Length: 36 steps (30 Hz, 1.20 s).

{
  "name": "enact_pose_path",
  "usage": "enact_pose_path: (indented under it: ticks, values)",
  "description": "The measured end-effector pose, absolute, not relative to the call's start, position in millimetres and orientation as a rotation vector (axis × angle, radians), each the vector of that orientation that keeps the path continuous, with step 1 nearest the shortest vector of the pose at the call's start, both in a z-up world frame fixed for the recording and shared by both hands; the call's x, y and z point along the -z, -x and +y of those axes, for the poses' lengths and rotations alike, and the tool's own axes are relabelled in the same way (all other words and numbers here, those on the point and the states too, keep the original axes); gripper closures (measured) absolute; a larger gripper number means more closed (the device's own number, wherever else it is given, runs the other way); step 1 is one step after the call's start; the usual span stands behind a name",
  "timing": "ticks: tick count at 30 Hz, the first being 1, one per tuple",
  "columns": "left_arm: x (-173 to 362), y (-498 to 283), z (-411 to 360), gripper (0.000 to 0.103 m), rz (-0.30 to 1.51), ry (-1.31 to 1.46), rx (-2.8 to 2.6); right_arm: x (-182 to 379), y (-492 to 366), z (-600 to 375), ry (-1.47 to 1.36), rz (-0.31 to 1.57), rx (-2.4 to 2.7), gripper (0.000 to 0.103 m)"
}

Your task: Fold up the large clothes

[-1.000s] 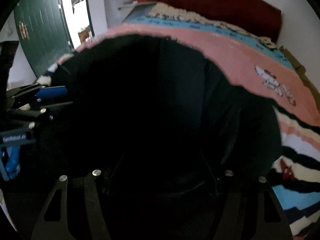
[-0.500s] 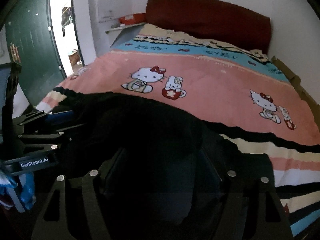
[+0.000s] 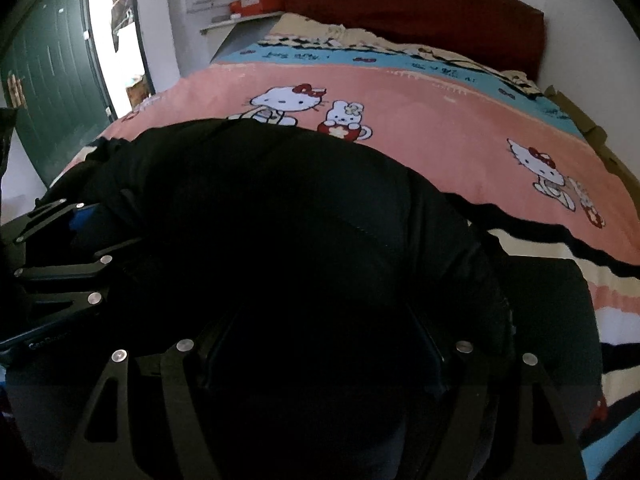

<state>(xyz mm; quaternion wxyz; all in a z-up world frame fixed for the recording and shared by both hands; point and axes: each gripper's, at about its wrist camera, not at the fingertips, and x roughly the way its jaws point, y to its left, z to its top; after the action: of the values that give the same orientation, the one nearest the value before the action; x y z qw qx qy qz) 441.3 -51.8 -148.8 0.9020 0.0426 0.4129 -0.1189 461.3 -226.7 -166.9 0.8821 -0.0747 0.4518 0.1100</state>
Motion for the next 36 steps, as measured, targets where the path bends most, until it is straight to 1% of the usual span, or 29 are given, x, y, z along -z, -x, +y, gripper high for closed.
enact_pose_path:
  ticks: [10, 14, 19, 26, 36]
  values:
    - [122.9, -386.9, -52.7, 0.043, 0.843, -0.084, 0.244, 134.4, -404.7, -228.2, 0.148, 0.929, -0.282, 0.030]
    - [120.8, -368.2, -54.5, 0.043, 0.836, -0.087, 0.243, 127.9, -380.1, -227.9, 0.157, 0.919, -0.310, 0.030]
    - [135.3, -364.9, -54.6, 0.043, 0.847, -0.082, 0.233, 144.8, -374.9, -227.7, 0.176, 0.956, -0.327, 0.030]
    - [150.9, -365.0, -55.4, 0.041, 0.836, -0.089, 0.224, 170.5, -383.0, -232.1, 0.164, 0.958, -0.339, 0.028]
    - [160.2, -363.9, -54.4, 0.040, 0.824, -0.084, 0.225, 184.3, -389.7, -233.7, 0.166, 0.967, -0.340, 0.026]
